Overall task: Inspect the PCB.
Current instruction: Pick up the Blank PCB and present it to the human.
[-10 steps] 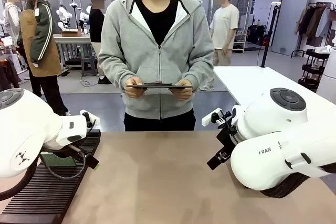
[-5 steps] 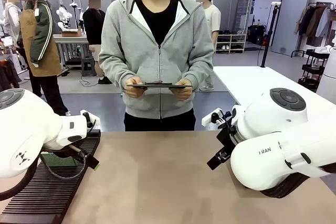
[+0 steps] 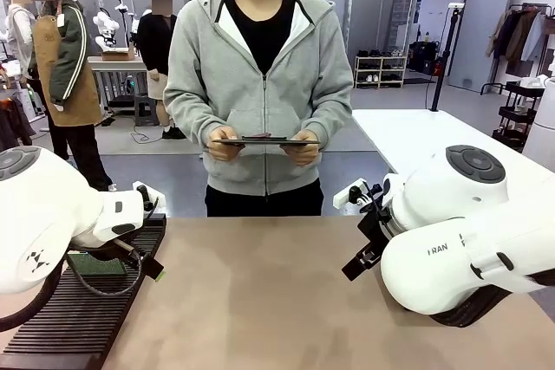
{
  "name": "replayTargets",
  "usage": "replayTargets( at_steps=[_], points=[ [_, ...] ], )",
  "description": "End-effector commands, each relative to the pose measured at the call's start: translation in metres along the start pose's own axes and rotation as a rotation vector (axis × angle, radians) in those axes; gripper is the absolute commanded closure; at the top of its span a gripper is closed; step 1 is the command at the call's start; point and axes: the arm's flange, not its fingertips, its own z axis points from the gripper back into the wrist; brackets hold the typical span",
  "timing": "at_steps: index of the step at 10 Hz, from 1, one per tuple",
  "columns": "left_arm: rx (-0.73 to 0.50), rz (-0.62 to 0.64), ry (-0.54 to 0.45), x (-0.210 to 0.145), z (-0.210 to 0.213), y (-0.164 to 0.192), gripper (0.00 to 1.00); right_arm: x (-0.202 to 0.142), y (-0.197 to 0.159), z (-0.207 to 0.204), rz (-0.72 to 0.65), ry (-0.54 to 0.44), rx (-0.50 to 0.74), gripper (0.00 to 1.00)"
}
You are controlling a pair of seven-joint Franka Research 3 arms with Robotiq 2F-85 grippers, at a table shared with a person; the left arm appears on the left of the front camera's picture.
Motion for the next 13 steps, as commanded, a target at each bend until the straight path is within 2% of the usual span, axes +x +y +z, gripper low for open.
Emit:
replayTargets(
  at_steps=[1, 8, 9, 10, 12, 13],
  points=[
    [0.000, 0.001, 0.000, 0.000, 0.000, 0.000, 0.00, 0.000, 0.000, 0.000, -0.003, 0.000, 0.001, 0.00],
    [0.000, 0.000, 0.000, 0.000, 0.000, 0.000, 0.00, 0.000, 0.000, 0.000, -0.003, 0.000, 0.001, 0.00],
    [-0.014, -0.009, 0.030, 0.011, 0.009, 0.019, 0.00, 0.000, 0.000, 0.000, 0.000, 0.000, 0.000, 0.00],
    [-0.096, -0.022, 0.060, 0.017, 0.019, 0.034, 0.00, 0.004, -0.018, 0.007, -0.019, 0.012, 0.004, 0.00],
    [-0.280, 0.030, 0.128, 0.014, 0.036, 0.066, 0.00, 0.000, -0.059, 0.013, -0.104, 0.043, 0.148, 0.00],
    [-0.336, 0.033, 0.141, 0.010, 0.046, 0.081, 0.00, -0.006, -0.080, 0.017, -0.152, 0.048, 0.248, 0.00]
  ],
)
